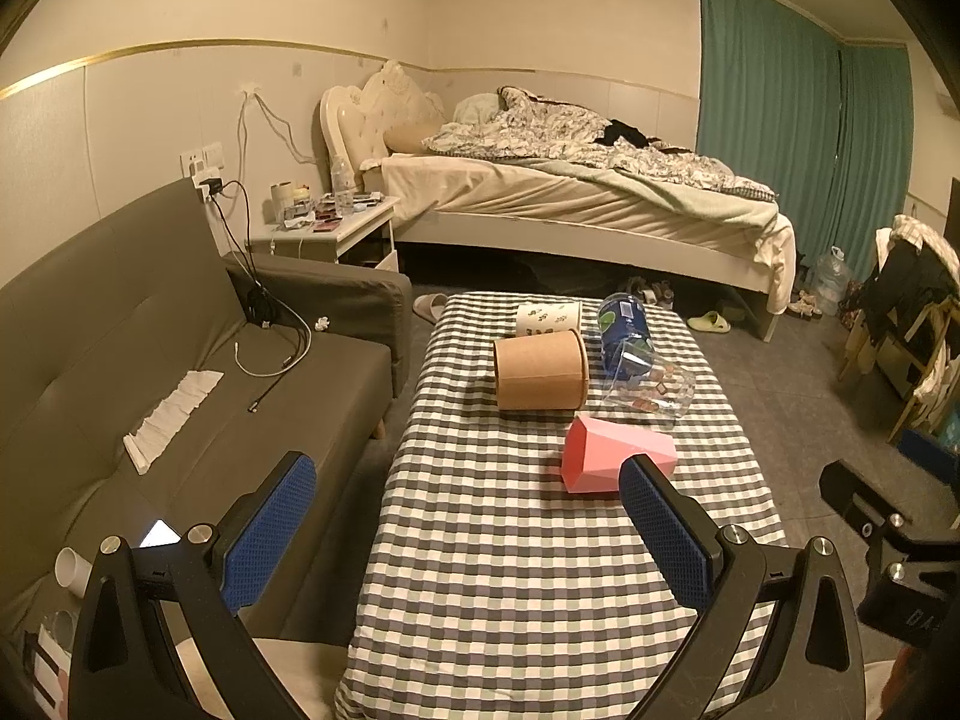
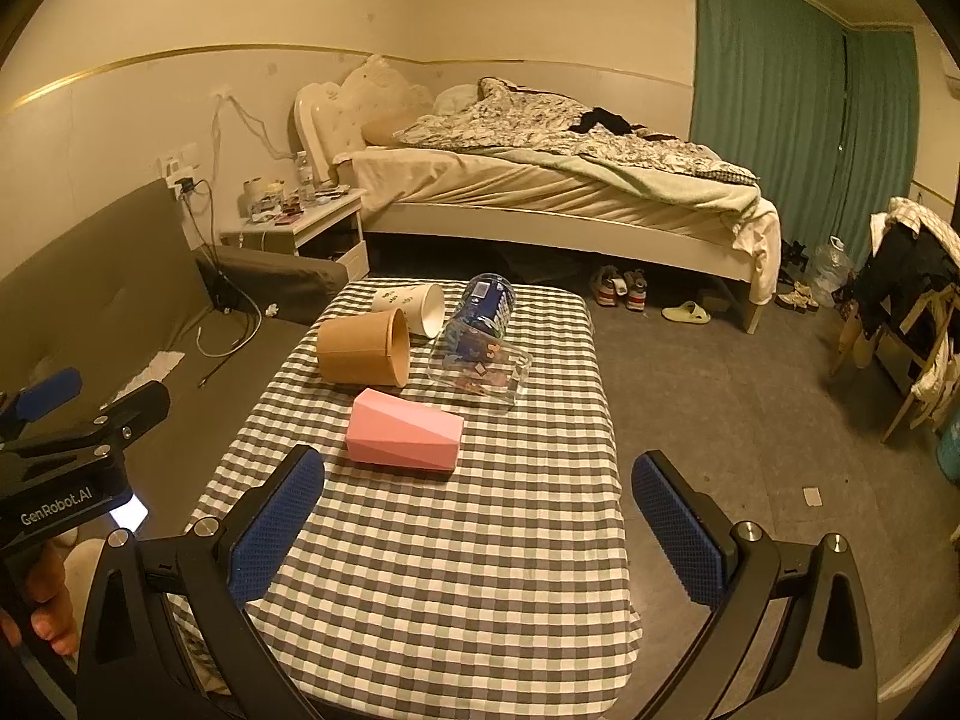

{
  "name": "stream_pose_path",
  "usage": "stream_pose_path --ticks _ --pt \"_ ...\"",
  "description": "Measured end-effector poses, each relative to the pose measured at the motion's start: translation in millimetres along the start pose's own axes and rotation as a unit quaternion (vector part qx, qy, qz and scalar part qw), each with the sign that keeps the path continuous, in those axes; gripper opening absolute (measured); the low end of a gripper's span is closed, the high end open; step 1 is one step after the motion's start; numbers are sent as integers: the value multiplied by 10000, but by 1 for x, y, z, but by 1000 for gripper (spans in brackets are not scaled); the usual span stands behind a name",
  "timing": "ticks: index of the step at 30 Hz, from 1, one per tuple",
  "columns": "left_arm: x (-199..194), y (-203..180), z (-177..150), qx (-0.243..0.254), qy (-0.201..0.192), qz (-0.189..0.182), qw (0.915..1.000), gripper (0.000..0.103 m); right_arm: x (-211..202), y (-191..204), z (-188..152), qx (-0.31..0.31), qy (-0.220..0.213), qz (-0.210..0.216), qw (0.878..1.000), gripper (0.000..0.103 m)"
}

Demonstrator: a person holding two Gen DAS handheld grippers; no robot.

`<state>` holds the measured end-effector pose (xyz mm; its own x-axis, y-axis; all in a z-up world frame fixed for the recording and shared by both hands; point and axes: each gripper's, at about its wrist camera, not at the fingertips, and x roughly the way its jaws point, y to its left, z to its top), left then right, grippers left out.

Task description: Flip cup upside down

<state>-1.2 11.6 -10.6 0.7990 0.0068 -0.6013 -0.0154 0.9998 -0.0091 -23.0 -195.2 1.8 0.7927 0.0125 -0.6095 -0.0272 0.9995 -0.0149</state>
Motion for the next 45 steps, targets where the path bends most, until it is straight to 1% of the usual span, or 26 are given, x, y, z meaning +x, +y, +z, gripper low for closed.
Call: stream_pose_path --ticks 4,8,10,13,15,17,21,23,26,30,32,34,36,37,38,42,43,45 --pt "10 5 7 -103 104 58 9999 103 4 1 15 -292 -3 115 9995 103" --pt "24 9 12 -205 187 174 9995 103 20 7 32 -959 34 144 9953 103" --pt "35 11 13 -257 272 236 9990 103 38 14 40 -1430 140 188 9894 103" --pt "52 14 13 -303 421 318 9981 103 66 24 42 -2025 372 426 9777 103" --pt "66 18 11 -317 533 370 9974 103 97 36 37 -2509 664 606 9638 103" --pt "80 20 8 -312 667 432 9963 103 124 45 30 -2805 876 789 9526 103" --pt "106 27 0 -335 926 512 9938 103 181 55 19 -2905 1420 1141 9394 103" --pt "117 31 -3 -355 1040 530 9925 103 209 59 12 -2975 1749 1219 9306 103" --pt "130 34 -4 -353 1133 535 9915 103 234 65 3 -3106 1971 1267 9212 103" --pt "139 37 -4 -348 1172 530 9911 103 249 72 0 -3083 2108 1394 9171 102" --pt "140 38 -4 -372 1183 484 9911 103 252 76 -1 -3039 2258 1506 9132 90" --pt "138 39 -4 -384 1176 449 9913 103 254 79 -2 -3050 2295 1362 9142 87" --pt "133 40 -2 -390 1125 409 9920 103 249 81 -2 -2987 2359 1236 9164 79" --pt "131 40 -1 -393 1100 392 9924 103 245 80 -1 -2861 2403 1175 9201 74" --pt "126 41 0 -404 1051 363 9930 103 239 78 0 -2702 2441 1112 9247 72" --pt "107 46 4 -486 896 236 9945 103 201 75 1 -2122 2370 786 9448 69" --pt "102 47 4 -505 858 200 9948 103 191 76 0 -1923 2374 713 9495 68" --pt "89 49 3 -521 766 110 9956 103 166 74 -2 -1338 2384 609 9600 67"
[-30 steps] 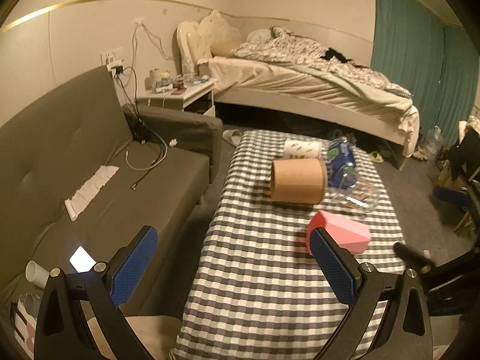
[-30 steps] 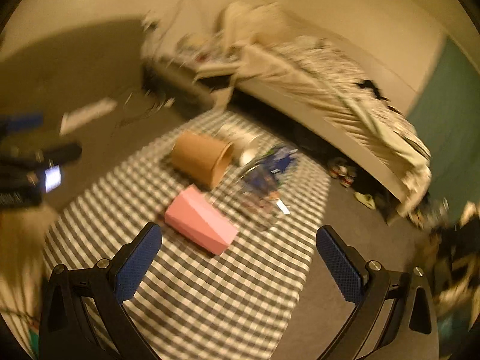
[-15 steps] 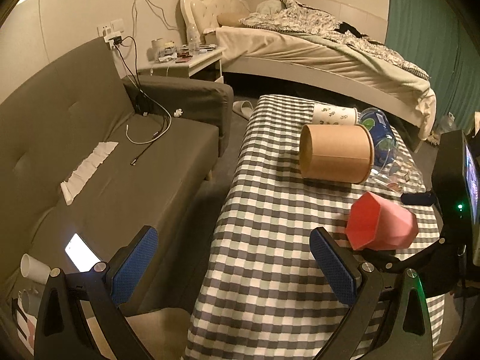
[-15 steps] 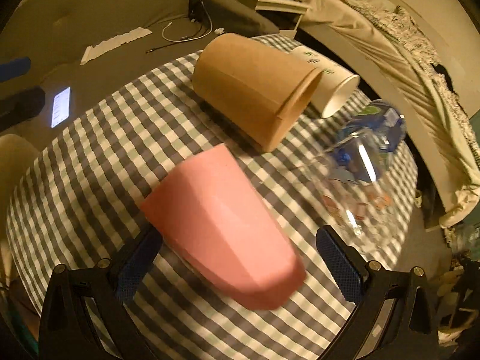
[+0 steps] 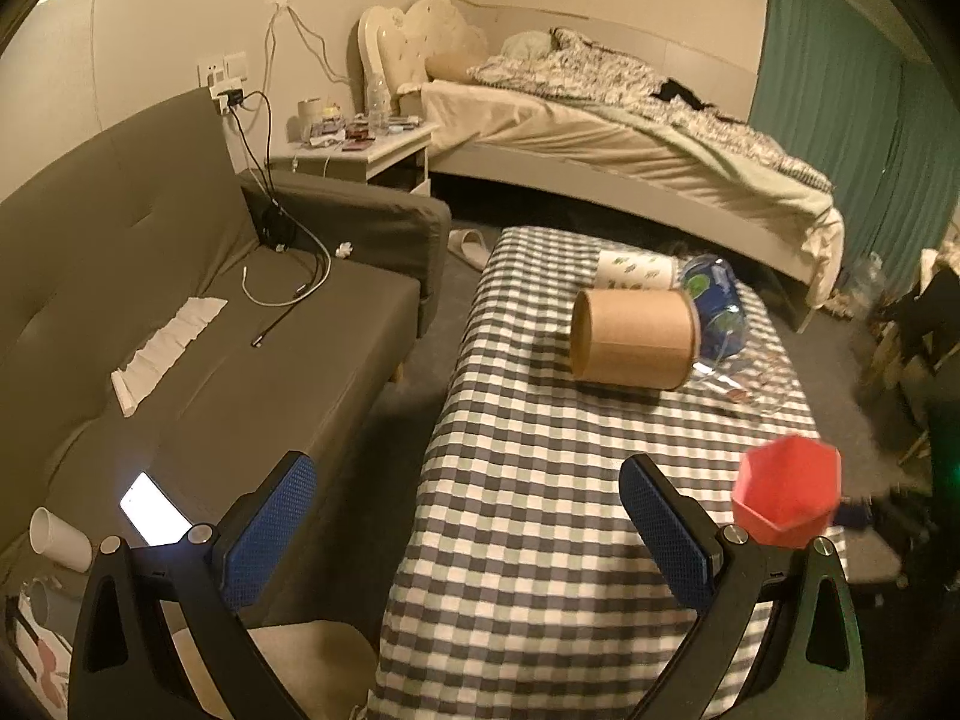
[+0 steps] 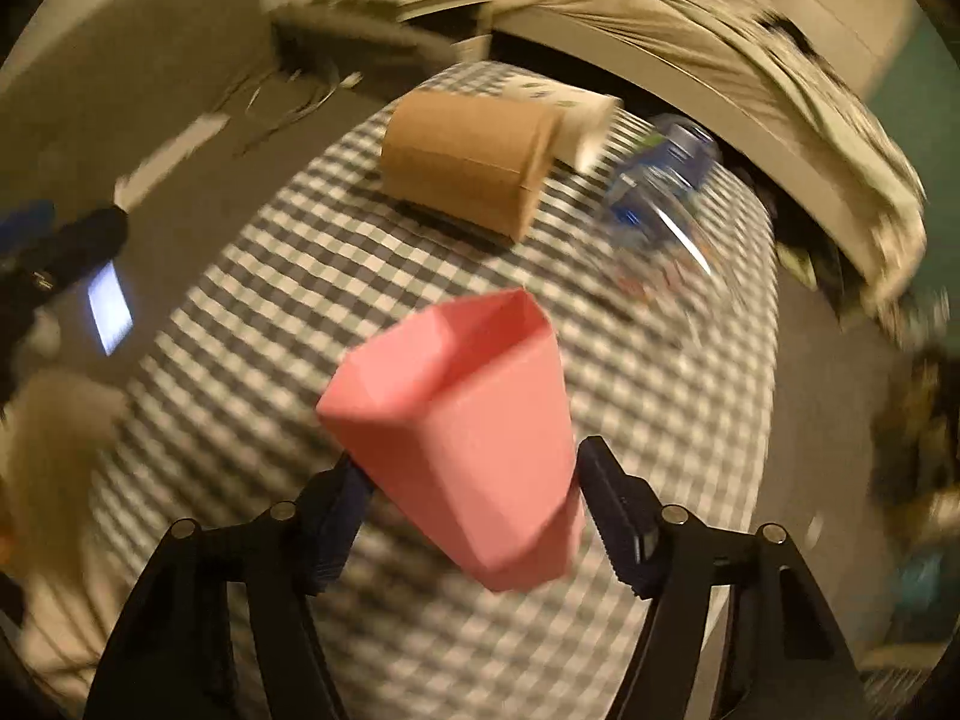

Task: Flip cup upside down
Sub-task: 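Reach the right gripper to the pink hexagonal cup and close on it, then lift the pink cup with the right gripper toward the left gripper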

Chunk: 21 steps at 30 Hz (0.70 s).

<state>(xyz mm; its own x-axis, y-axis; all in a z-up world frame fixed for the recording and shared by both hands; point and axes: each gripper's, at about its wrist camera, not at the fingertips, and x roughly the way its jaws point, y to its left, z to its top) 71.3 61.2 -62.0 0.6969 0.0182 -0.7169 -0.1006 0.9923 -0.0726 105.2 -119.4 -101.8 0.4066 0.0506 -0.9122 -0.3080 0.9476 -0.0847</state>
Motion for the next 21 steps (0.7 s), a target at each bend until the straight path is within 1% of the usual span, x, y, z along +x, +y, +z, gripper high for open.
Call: stream_pose_path --ticks 2,5,9,11,12,14,17,21 --pt "-10 2 -4 15 -73 -57 10000 103 -14 4 -12 454 -15 -6 9990 67" --pt "-22 8 -12 77 -132 -96 9998 103 -28 11 -32 1192 -74 43 9928 67" --pt "-31 19 -27 200 -149 -28 9997 103 -15 20 -50 1860 123 18 9825 66" --pt "-34 25 -33 259 -150 51 9995 103 -5 21 -55 2017 243 30 9791 65" --pt "-34 28 -36 270 -133 84 9995 103 -4 22 -55 2022 214 -152 9790 64" --pt "-34 34 -41 257 -78 116 9996 103 0 21 -51 2064 224 -217 9780 64" --pt "-35 39 -45 254 -36 141 9996 103 9 12 -47 2237 225 -196 9742 63" --pt "-37 36 -48 329 -50 166 9993 103 26 2 -45 2361 319 -180 9710 63"
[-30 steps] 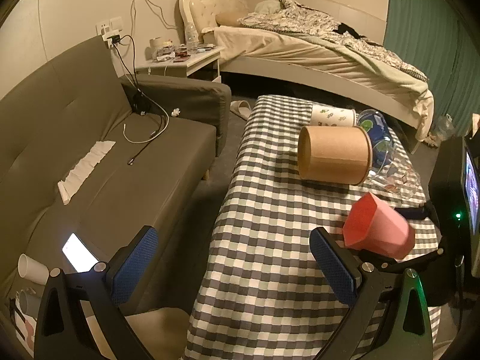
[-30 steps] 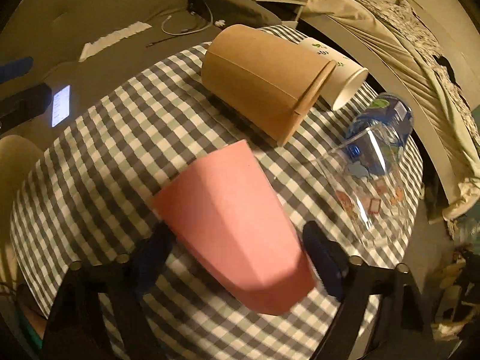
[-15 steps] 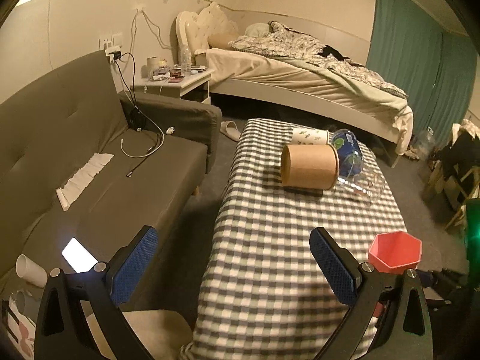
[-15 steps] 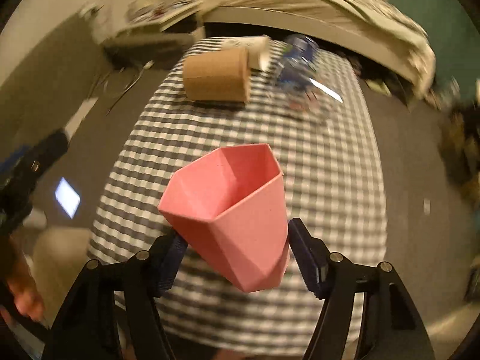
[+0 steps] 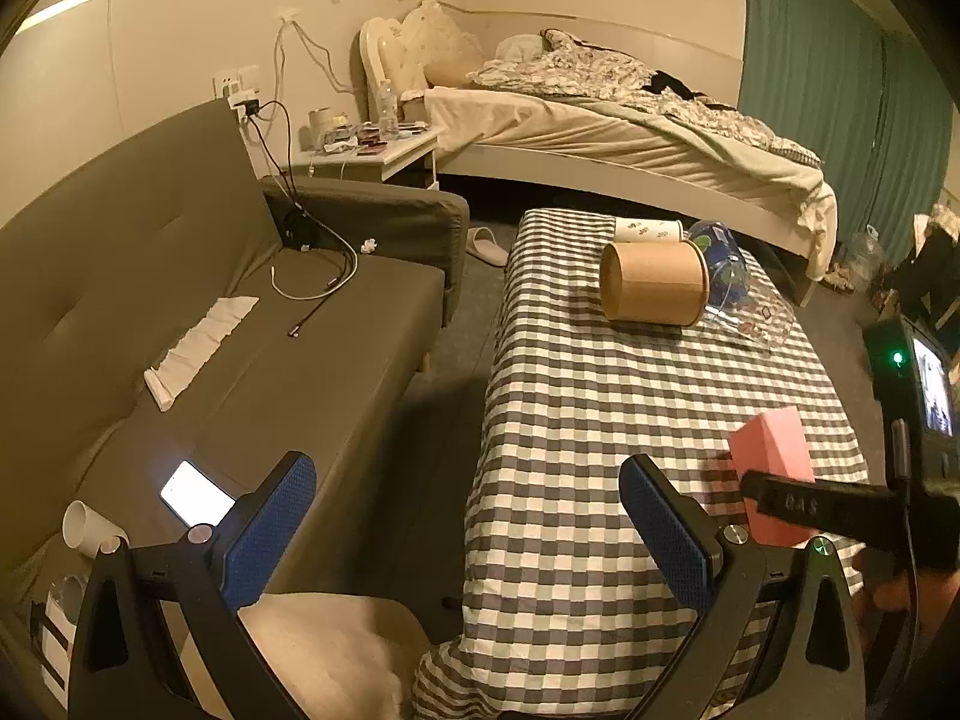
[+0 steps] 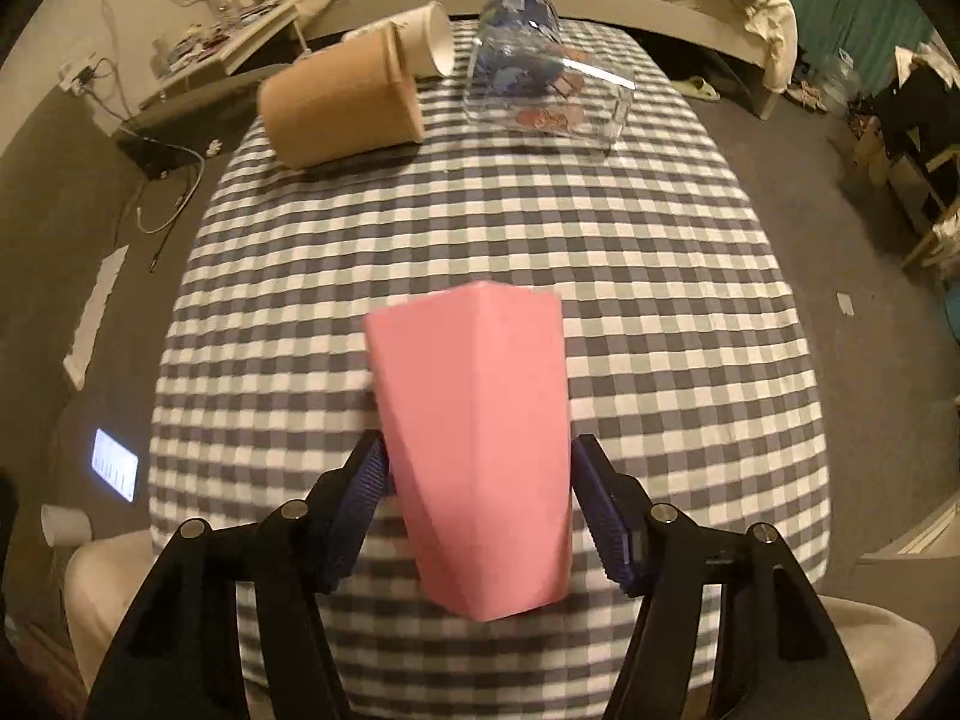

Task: Flip cup upside down
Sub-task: 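Lift the pink cup with the right gripper toward the left gripper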

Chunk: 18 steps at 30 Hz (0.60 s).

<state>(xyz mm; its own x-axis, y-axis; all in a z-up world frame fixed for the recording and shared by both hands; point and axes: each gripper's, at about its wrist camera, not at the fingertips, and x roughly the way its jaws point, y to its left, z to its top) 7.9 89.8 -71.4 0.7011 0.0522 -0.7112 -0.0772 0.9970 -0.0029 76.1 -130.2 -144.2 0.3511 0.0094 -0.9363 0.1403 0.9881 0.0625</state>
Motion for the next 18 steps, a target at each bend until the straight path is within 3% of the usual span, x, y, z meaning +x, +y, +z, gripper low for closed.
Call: stream_pose_path --ticks 3,5,6,8,11,15,18 --pt "-1 -7 0 66 -1 -18 10000 103 3 -6 5 113 -25 204 9997 62" --pt "-2 -13 0 124 -11 -13 9999 103 -2 -7 7 33 -106 574 9983 63" --pt "-3 -17 0 162 -20 -14 9999 103 -9 -8 8 6 -219 688 9974 66" --pt "-4 -26 2 219 -38 -21 9998 103 -30 -13 9 -41 -590 686 9959 88" --pt "-6 -44 1 269 -49 -141 9995 103 -71 -33 5 -117 -1270 821 9884 91" --pt "1 -81 -7 280 69 -631 9976 103 -104 -71 -8 -76 -1997 580 9781 96" --pt "16 -107 -20 423 206 -722 9963 103 -106 -98 -23 102 -2258 298 9737 96"
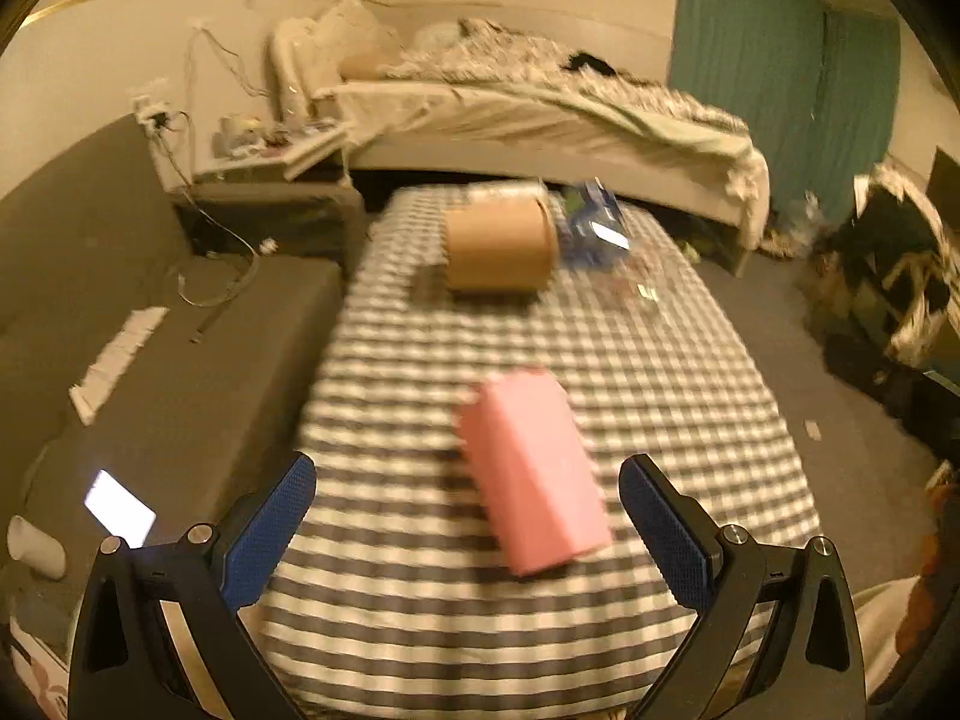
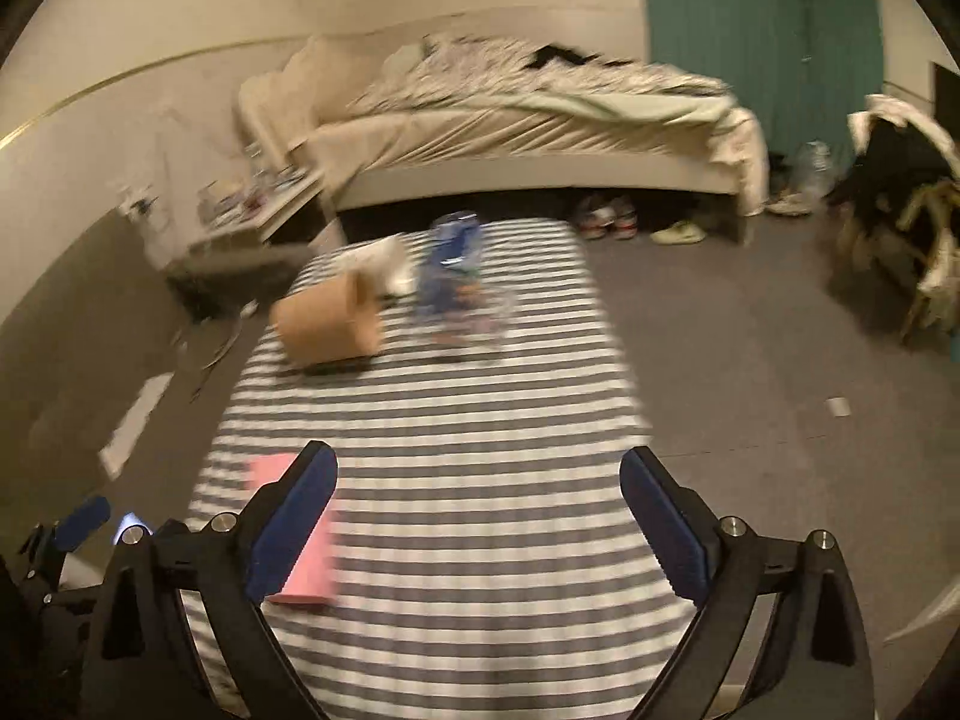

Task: Flip cup upside down
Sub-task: 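Lift the pink cup with the right gripper toward the left gripper, then close the left gripper on the pink cup while the right gripper releases it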

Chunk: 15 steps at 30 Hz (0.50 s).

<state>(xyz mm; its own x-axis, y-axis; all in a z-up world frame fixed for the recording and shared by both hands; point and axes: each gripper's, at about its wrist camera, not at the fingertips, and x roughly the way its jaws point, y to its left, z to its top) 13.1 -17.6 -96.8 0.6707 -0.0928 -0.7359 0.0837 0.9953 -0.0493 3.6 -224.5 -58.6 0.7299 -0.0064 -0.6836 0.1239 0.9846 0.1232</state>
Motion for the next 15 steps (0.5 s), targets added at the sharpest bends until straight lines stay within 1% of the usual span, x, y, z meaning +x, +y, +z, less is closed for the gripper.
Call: stream_pose_path --ticks 3,6,9,11,12,14,15 --pt "26 -16 -14 -34 289 68 9996 103 6 -30 -18 292 116 23 9995 96" --pt "39 -25 -21 88 322 192 9993 103 22 -51 -35 484 416 -20 9980 96" --pt "46 -32 -25 89 356 74 9993 103 31 -67 -44 611 559 -14 9966 96" --pt "49 -33 -27 79 384 5 9992 102 34 -74 -42 670 519 36 9964 96" --pt "51 -34 -29 85 408 -11 9991 98 34 -76 -41 693 507 59 9963 96" --pt "54 -33 -29 124 480 -38 9988 79 36 -78 -41 735 523 112 9959 96" --pt "56 -33 -29 159 554 -39 9983 62 39 -79 -41 757 550 151 9955 96"
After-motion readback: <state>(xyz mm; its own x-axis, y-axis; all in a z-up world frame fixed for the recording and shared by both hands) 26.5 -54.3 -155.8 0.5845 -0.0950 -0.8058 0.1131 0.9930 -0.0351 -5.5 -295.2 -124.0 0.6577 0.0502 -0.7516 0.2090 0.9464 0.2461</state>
